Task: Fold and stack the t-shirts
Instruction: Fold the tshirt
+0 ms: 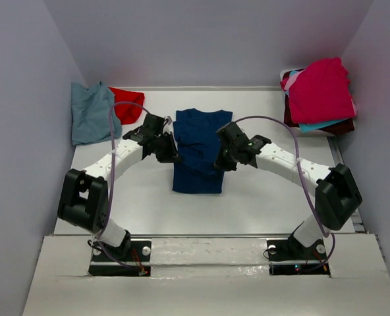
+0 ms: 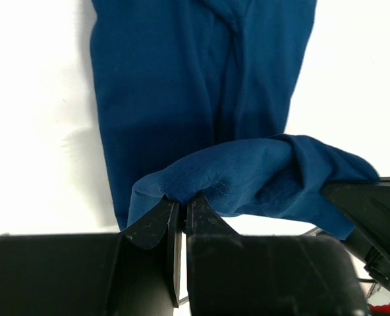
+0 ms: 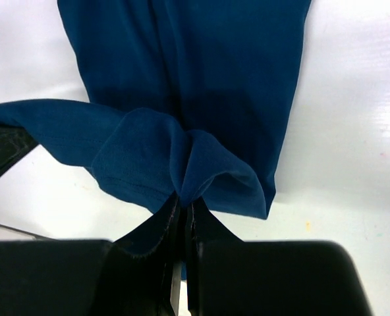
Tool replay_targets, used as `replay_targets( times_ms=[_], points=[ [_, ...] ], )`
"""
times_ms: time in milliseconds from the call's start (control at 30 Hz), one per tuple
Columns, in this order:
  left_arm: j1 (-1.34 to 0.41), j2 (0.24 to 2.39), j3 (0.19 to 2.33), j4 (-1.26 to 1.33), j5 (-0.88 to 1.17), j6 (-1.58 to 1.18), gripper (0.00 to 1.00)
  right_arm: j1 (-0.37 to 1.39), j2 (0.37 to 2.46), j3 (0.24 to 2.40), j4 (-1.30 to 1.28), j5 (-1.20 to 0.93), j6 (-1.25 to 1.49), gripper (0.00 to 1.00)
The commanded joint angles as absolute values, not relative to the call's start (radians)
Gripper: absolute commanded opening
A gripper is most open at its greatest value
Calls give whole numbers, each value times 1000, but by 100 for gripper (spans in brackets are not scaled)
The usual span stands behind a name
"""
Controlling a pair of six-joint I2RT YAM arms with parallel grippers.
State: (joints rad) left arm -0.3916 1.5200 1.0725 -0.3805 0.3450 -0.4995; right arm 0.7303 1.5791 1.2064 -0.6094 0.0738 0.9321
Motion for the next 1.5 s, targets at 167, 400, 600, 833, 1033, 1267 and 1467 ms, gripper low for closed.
replay_targets(
  times_ms=[167, 400, 600, 833, 1033, 1267, 1467],
  points=[
    [-374, 1630, 1167, -324, 321, -465, 6, 657, 1650, 1319, -555, 46, 864, 7],
    [-356, 1706, 1252, -336, 313, -450, 6, 614, 1703, 1354, -545, 14, 838, 7],
    [-347, 1750, 1302, -345, 307, -442, 6, 604, 1756, 1382, -541, 8, 822, 7],
    [-347, 1789, 1327, -356, 284, -431, 6, 595, 1816, 1411, -532, -37, 813, 7],
    [-347, 1838, 1356, -379, 267, -423, 32, 586, 1861, 1447, -537, -46, 802, 7],
    [-347, 1844, 1370, -385, 230, -408, 81, 577, 1873, 1471, -545, -40, 796, 47],
    [-347, 1822, 1387, -403, 218, -414, 93, 568, 1876, 1485, -560, -20, 790, 79]
  ],
)
